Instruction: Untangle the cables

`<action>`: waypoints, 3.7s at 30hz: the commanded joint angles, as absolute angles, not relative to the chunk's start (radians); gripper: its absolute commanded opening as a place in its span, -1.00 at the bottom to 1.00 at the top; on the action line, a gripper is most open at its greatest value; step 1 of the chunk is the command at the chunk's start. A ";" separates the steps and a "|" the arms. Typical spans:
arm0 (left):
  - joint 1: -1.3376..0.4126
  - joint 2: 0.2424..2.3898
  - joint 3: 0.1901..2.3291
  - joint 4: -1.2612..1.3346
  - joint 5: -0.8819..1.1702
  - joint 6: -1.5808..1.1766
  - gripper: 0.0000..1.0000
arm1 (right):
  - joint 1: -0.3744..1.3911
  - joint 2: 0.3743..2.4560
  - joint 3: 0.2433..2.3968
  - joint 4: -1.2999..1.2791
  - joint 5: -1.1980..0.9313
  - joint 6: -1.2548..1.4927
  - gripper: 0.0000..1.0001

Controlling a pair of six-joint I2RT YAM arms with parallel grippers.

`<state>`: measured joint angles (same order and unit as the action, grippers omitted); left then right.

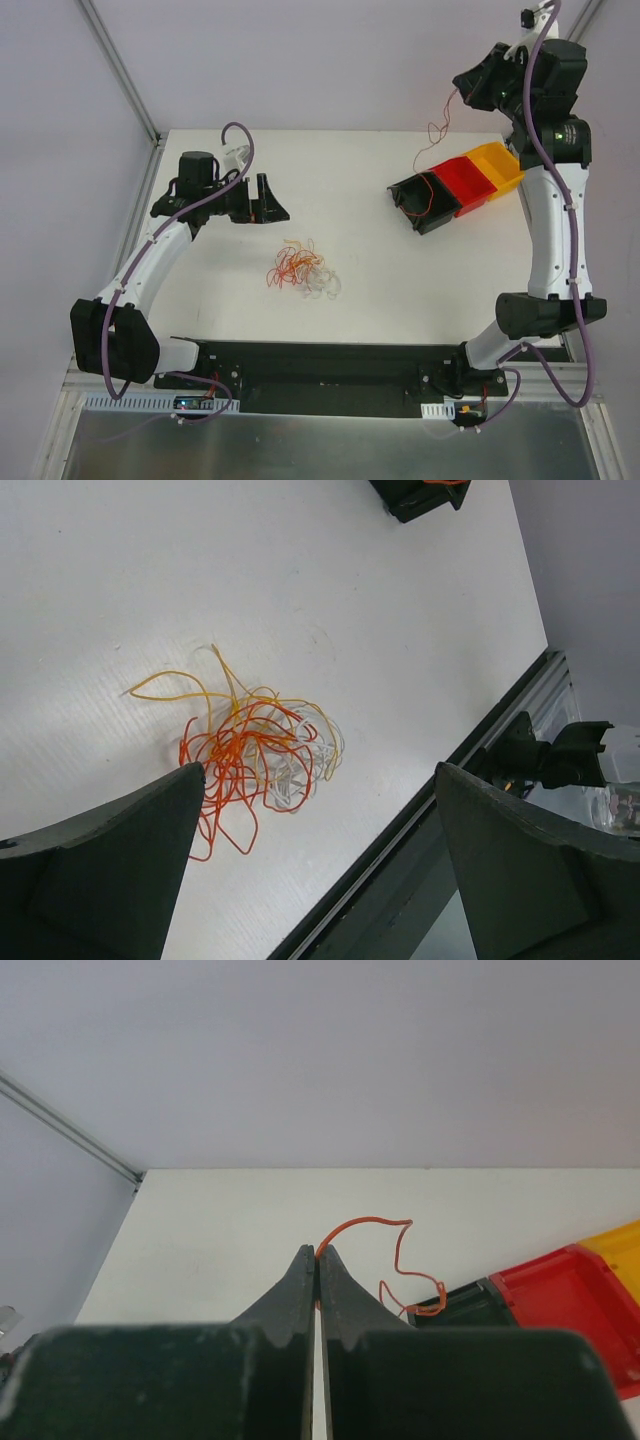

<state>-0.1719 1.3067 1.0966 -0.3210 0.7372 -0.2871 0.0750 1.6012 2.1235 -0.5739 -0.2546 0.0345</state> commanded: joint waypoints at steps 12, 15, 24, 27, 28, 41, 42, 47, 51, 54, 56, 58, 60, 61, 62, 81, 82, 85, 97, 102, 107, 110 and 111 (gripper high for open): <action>-0.160 1.308 1.089 -0.313 0.785 -0.267 0.95 | 0.028 1.582 2.059 -0.488 -0.296 0.057 -0.99; -0.160 1.316 1.092 -0.313 0.793 -0.270 0.95 | 0.020 1.565 1.958 -0.454 -0.293 0.058 -0.99; -0.160 1.322 1.092 -0.311 0.804 -0.273 0.95 | 0.020 1.590 1.519 -0.270 -0.287 0.091 -0.99; -0.160 1.321 1.091 -0.311 0.805 -0.273 0.94 | 0.021 1.652 1.462 -0.242 -0.291 0.080 -0.99; -0.160 1.321 1.091 -0.310 0.807 -0.273 0.94 | 0.021 1.673 1.453 -0.239 -0.282 0.074 -0.99; -0.160 1.322 1.086 -0.308 0.813 -0.275 0.95 | 0.063 1.914 1.518 -0.386 -0.107 -0.063 -0.99; -0.160 1.324 1.086 -0.308 0.813 -0.276 0.94 | 0.069 1.937 1.534 -0.411 -0.098 -0.078 -0.99; -0.160 1.325 1.086 -0.308 0.816 -0.276 0.94 | 0.087 1.956 1.569 -0.479 -0.071 -0.094 -0.99; -0.160 1.322 1.086 -0.308 0.816 -0.276 0.94 | 0.123 1.857 1.514 -0.487 -0.014 -0.123 -0.99; -0.160 1.325 1.088 -0.307 0.821 -0.279 0.93 | 0.138 1.775 1.485 -0.462 0.030 -0.141 -0.99; -0.160 1.324 1.085 -0.304 0.828 -0.282 0.93 | 0.138 1.764 1.526 -0.514 0.054 -0.146 -0.99; -0.160 1.324 1.085 -0.304 0.825 -0.281 0.93 | 0.138 1.769 1.581 -0.595 0.071 -0.153 -0.99; -0.160 1.316 1.083 -0.304 0.822 -0.278 0.93 | 0.138 1.763 1.611 -0.652 0.072 -0.163 -0.99; -0.160 1.310 1.083 -0.304 0.819 -0.276 0.93 | 0.138 1.756 1.611 -0.663 0.077 -0.164 -0.99; -0.160 1.307 1.083 -0.304 0.819 -0.275 0.93 | 0.140 1.753 1.615 -0.682 0.078 -0.166 -0.99; -0.160 1.299 1.074 -0.287 0.841 -0.293 0.92 | 0.078 1.997 1.787 -0.767 -0.157 -0.025 -0.99; -0.160 1.298 1.072 -0.287 0.841 -0.293 0.92 | 0.078 2.022 1.805 -0.750 -0.153 -0.025 -0.99; -0.161 1.304 1.072 -0.287 0.842 -0.293 0.92 | 0.078 2.109 1.906 -0.779 -0.138 -0.029 -0.99; -0.160 1.321 1.066 -0.287 0.828 -0.299 0.91 | 0.090 2.086 1.924 -0.894 -0.075 -0.049 -0.58; -0.161 1.331 1.065 -0.287 0.818 -0.301 0.91 | 0.097 1.967 1.887 -0.900 -0.045 -0.069 0.02; -0.161 1.371 1.060 -0.287 0.808 -0.305 0.89 | 0.149 1.837 1.804 -0.910 -0.006 -0.069 0.29; -0.185 1.411 1.061 -0.308 0.793 -0.299 0.76 | 0.216 1.715 1.663 -0.856 0.061 -0.054 0.34; -0.211 1.422 1.065 -0.330 0.764 -0.288 0.72 | 0.259 1.679 1.610 -0.815 0.055 -0.048 0.34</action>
<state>-0.1715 1.3811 1.0683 -0.3115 0.8032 -0.3004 0.1532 1.8271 1.7470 -0.8490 -0.0044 -0.0631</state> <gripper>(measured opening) 0.892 0.666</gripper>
